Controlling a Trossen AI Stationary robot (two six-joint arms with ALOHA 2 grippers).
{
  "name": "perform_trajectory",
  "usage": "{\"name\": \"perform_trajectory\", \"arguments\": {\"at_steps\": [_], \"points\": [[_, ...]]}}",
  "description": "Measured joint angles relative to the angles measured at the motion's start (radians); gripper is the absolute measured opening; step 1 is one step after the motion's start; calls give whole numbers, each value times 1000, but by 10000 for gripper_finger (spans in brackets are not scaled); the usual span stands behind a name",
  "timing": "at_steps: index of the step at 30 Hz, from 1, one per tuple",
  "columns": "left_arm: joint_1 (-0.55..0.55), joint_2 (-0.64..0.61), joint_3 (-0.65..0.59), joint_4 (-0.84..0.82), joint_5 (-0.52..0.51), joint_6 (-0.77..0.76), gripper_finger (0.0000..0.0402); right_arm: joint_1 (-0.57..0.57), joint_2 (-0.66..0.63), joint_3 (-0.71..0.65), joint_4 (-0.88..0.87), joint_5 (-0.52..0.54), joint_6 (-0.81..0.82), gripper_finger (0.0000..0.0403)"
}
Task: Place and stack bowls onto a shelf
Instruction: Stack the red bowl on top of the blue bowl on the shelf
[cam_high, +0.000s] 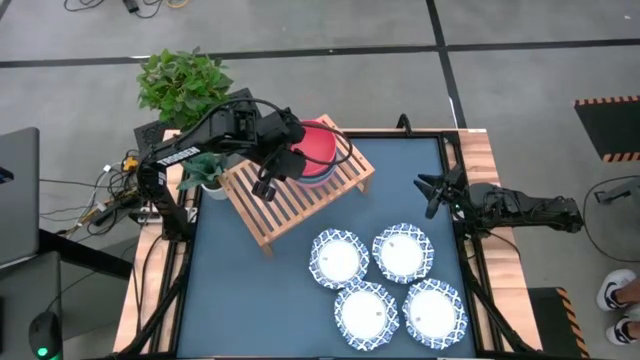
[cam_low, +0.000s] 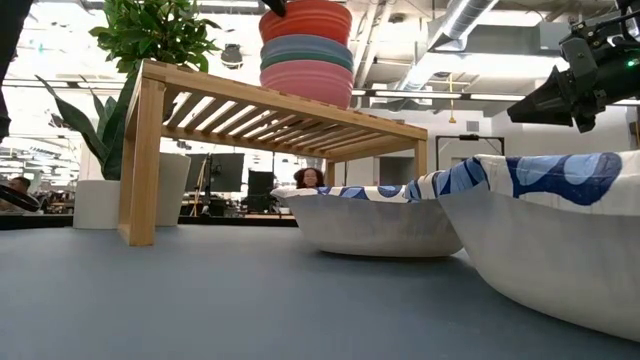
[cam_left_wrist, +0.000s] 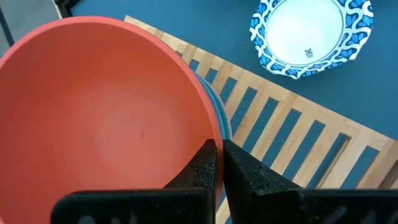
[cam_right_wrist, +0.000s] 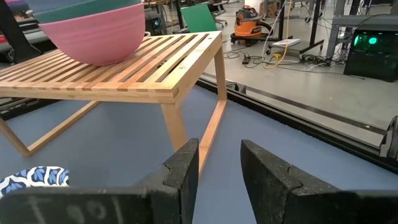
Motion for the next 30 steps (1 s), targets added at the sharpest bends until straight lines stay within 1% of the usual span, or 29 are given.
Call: {"name": "perform_trajectory", "arguments": {"at_steps": [24, 30], "points": [[0, -1, 0, 22, 8, -6, 0, 0, 0, 0, 0, 0, 0, 144], [0, -1, 0, 20, 30, -4, 0, 0, 0, 0, 0, -1, 0, 144]]}}
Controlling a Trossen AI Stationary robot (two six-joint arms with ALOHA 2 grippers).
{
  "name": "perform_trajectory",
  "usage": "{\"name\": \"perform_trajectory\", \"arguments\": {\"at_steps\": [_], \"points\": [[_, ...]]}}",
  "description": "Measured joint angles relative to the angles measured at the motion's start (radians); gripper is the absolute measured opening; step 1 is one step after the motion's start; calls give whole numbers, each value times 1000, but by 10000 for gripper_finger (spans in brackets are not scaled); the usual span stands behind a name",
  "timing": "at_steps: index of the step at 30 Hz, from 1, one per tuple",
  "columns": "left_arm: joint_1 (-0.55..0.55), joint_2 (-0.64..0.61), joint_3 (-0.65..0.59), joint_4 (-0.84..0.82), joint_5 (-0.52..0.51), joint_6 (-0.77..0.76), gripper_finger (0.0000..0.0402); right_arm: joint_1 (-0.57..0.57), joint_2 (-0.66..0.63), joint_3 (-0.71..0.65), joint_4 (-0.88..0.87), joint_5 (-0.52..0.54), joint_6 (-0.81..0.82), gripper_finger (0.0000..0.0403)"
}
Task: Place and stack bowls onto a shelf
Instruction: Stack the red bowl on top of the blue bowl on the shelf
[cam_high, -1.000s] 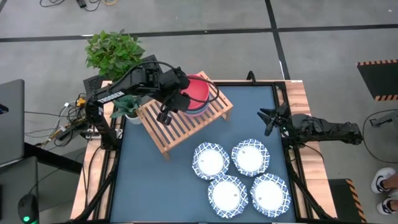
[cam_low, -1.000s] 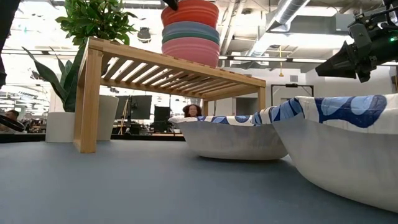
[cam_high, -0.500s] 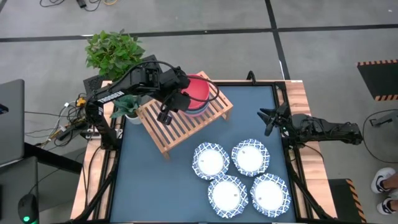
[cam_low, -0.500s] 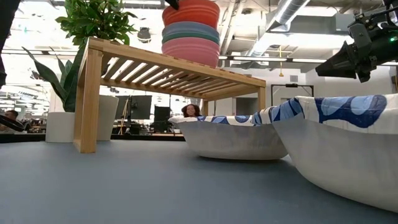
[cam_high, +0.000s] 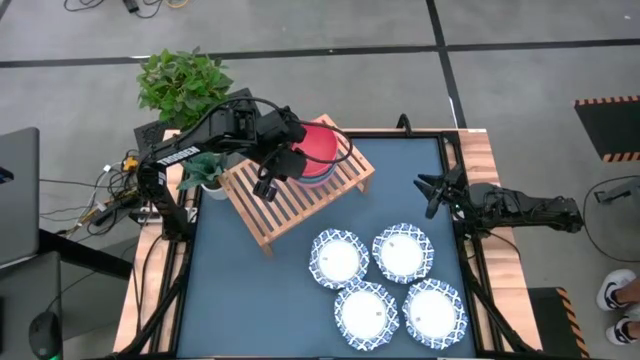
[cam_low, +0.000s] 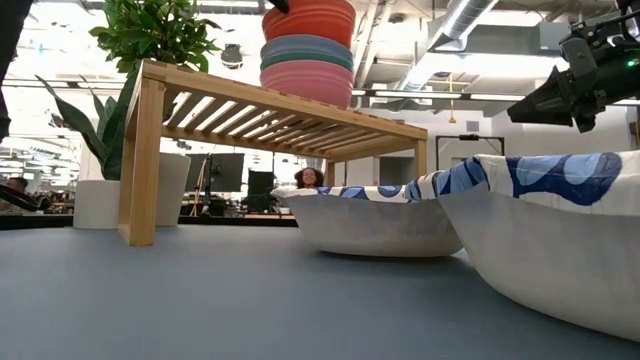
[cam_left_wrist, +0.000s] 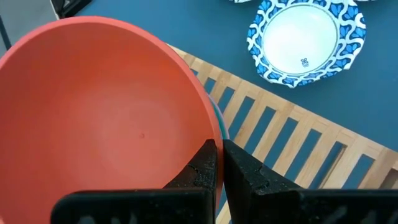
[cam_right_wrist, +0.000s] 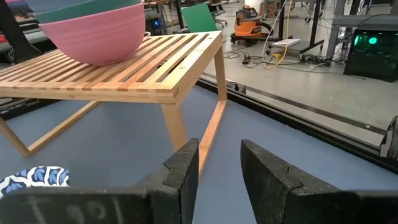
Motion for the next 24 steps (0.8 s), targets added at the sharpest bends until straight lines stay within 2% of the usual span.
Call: {"name": "perform_trajectory", "arguments": {"at_steps": [5, 15, 18, 24], "points": [[2, 0, 0, 3, -34, -8, 16, 0, 0, 0, 0, 0, 0, 144], [3, 0, 0, 10, -79, -32, 117, 0, 0, 0, 0, 0, 0, 144], [-2, 0, 1, 23, -118, -40, 126, 0, 0, 0, 0, 0, 0, 144], [-38, -2, 78, 17, -151, -66, 123, 0, 0, 0, 0, 0, 0, 144]]}}
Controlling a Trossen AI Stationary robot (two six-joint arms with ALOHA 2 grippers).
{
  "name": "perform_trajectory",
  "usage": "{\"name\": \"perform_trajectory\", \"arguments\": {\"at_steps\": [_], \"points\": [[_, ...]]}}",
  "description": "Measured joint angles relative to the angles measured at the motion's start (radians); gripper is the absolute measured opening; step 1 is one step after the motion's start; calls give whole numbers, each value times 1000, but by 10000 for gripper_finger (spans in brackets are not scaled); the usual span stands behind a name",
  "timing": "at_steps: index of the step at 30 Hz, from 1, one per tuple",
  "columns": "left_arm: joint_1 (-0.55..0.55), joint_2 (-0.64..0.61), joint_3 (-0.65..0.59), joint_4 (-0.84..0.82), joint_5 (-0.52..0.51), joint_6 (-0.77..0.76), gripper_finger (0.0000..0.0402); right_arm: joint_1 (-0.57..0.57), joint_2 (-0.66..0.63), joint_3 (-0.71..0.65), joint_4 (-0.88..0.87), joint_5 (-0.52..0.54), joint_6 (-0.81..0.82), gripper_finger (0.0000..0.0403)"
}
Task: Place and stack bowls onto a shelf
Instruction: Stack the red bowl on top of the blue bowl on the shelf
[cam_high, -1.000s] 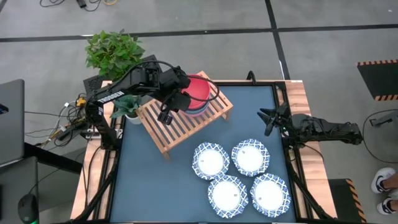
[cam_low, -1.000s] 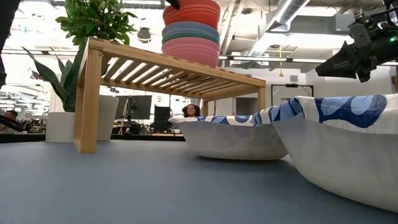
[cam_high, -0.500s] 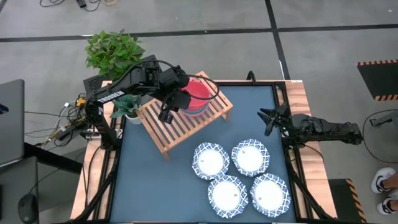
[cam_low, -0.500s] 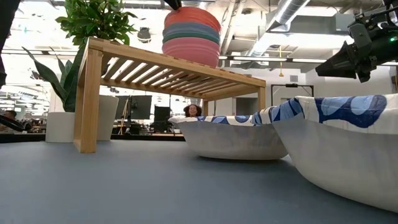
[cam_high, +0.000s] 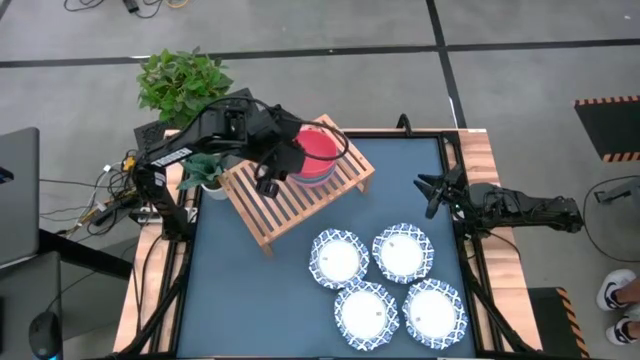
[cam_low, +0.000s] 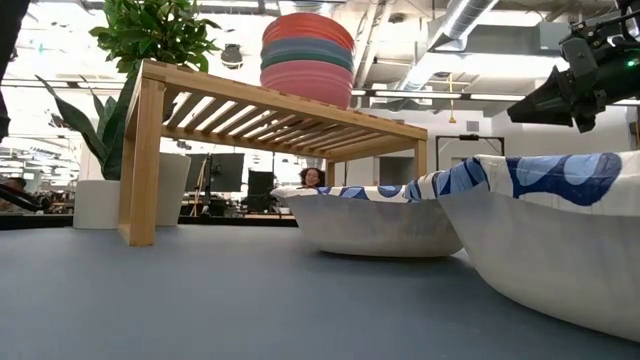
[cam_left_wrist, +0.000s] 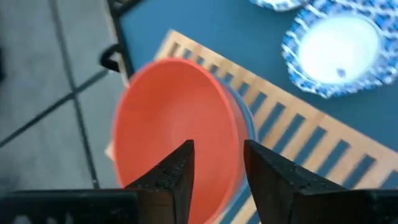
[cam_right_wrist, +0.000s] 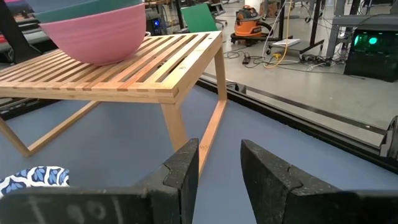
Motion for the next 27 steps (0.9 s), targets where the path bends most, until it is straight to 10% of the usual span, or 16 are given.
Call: {"name": "perform_trajectory", "arguments": {"at_steps": [16, 27], "points": [[-151, -16, -143, 276, -209, -108, 2, 0, 0, 0, -3, 0, 0, 144], [-196, -348, -597, 888, -272, -118, 0, 0, 0, 0, -4, 0, 0, 144]]}}
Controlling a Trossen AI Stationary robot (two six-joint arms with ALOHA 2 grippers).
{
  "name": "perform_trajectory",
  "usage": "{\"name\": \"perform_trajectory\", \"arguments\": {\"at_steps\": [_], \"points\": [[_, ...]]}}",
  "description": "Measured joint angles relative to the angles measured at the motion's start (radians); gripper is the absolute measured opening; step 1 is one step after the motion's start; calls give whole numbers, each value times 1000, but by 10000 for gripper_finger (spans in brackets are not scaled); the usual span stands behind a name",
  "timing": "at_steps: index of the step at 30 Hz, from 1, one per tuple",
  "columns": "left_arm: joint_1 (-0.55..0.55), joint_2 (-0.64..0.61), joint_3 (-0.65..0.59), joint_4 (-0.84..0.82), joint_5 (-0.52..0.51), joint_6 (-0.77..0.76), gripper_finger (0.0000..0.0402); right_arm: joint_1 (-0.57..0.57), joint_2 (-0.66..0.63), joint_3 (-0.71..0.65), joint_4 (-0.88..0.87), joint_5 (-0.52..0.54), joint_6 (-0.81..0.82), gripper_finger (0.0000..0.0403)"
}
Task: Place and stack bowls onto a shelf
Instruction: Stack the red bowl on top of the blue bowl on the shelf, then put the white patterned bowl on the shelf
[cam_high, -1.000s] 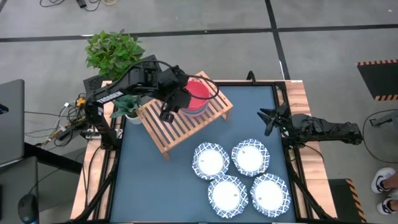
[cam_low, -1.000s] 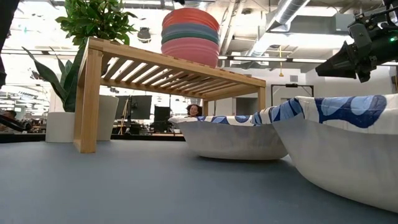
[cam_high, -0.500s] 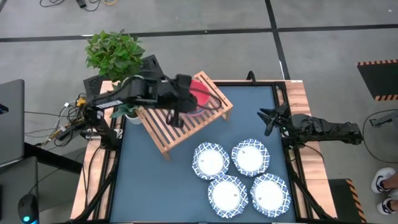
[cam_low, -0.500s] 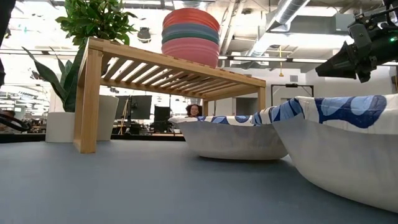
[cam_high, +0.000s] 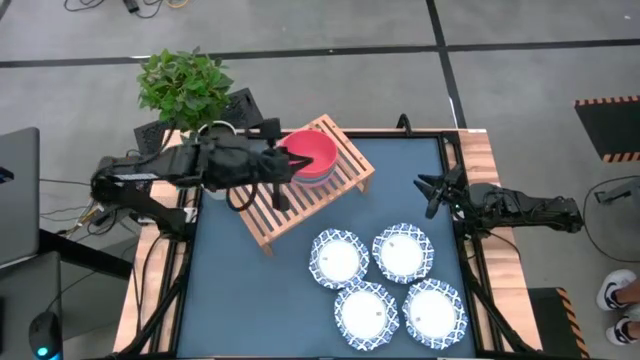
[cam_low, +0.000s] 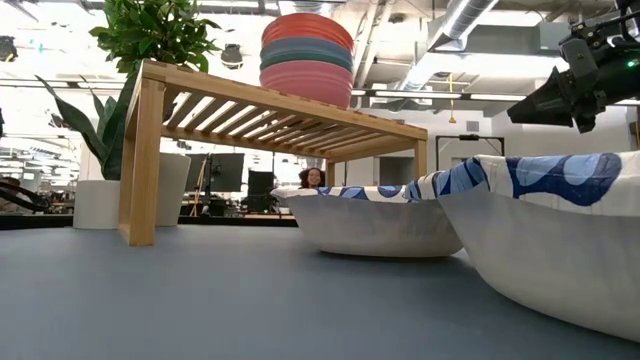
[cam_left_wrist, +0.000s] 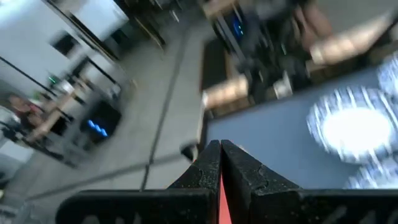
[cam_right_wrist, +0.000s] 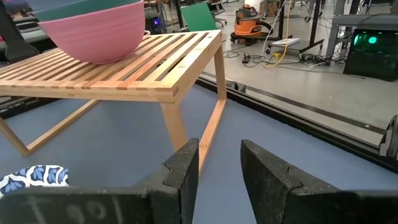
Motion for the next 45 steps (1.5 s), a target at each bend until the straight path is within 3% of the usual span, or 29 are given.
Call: {"name": "perform_trajectory", "arguments": {"at_steps": [7, 13, 21, 34, 45], "points": [[0, -110, -391, 491, -58, 37, 0, 0, 0, 0, -1, 0, 0, 144], [1, -108, -529, 690, -102, 17, 0, 0, 0, 0, -3, 0, 8, 144], [2, -108, -554, 624, -236, -152, 0, 0, 0, 0, -4, 0, 10, 144], [17, -108, -553, 435, -264, -417, 0, 0, 0, 0, -4, 0, 9, 144], [-41, -121, -533, 526, -258, -339, 0, 0, 0, 0, -3, 0, 9, 144]]}}
